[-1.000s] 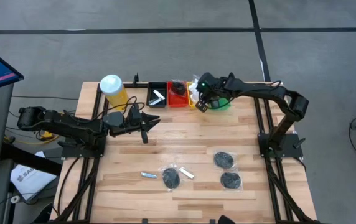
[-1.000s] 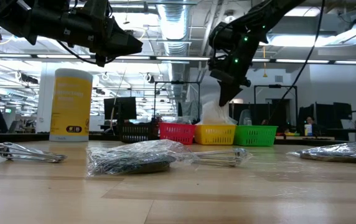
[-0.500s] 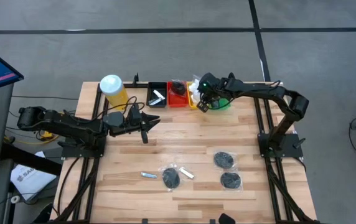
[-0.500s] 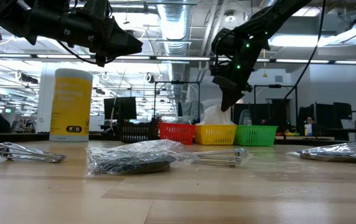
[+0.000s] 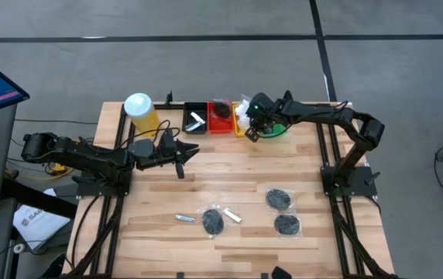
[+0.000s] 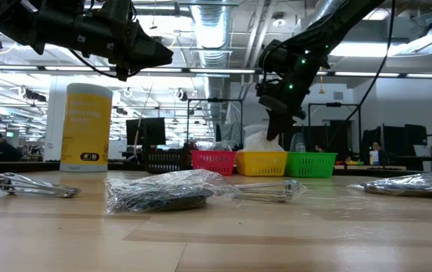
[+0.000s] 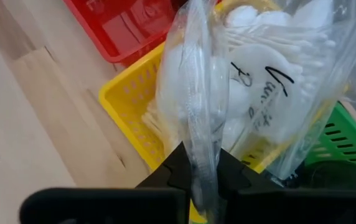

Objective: Pick & Place Travel size toiletries
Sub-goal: Put the cotton pack into the yellow bin

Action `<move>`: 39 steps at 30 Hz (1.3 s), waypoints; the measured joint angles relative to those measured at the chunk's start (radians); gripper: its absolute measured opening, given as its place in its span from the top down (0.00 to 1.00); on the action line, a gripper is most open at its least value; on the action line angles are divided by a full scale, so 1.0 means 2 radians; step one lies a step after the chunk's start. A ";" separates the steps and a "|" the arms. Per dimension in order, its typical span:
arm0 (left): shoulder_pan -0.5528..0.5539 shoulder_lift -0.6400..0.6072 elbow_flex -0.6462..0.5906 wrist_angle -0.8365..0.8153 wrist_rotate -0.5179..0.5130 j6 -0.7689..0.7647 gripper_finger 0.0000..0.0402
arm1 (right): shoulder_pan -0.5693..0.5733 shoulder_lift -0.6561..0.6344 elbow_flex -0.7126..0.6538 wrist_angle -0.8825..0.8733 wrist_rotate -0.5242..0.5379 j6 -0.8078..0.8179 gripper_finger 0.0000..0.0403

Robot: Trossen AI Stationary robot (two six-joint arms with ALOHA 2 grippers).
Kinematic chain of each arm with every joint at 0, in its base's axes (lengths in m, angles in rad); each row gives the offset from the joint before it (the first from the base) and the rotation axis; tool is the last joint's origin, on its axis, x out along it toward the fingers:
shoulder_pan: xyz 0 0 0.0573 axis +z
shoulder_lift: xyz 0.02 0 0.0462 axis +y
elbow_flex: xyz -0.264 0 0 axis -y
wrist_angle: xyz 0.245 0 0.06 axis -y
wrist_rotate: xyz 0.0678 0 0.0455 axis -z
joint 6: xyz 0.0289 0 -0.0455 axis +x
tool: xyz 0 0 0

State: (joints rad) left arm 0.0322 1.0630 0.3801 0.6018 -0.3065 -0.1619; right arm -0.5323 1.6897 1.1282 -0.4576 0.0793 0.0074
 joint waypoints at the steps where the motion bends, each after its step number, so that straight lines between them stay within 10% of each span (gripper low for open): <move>1: 0.000 0.000 0.000 0.000 0.000 0.000 0.81 | 0.000 0.000 0.000 0.001 -0.002 0.000 0.94; 12: 0.000 0.000 0.000 0.000 0.000 0.000 0.81 | 0.000 0.000 0.000 0.024 -0.002 -0.002 0.90; 28: 0.000 0.000 0.000 0.000 0.000 0.000 0.81 | -0.006 0.000 0.008 0.022 0.031 -0.005 0.49; 39: 0.000 0.000 0.000 0.000 0.000 0.000 0.81 | -0.025 -0.001 0.048 -0.007 0.032 -0.008 0.50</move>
State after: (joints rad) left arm 0.0319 1.0630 0.3801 0.6018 -0.3065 -0.1619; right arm -0.5821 1.6887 1.2246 -0.4726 0.1432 -0.0078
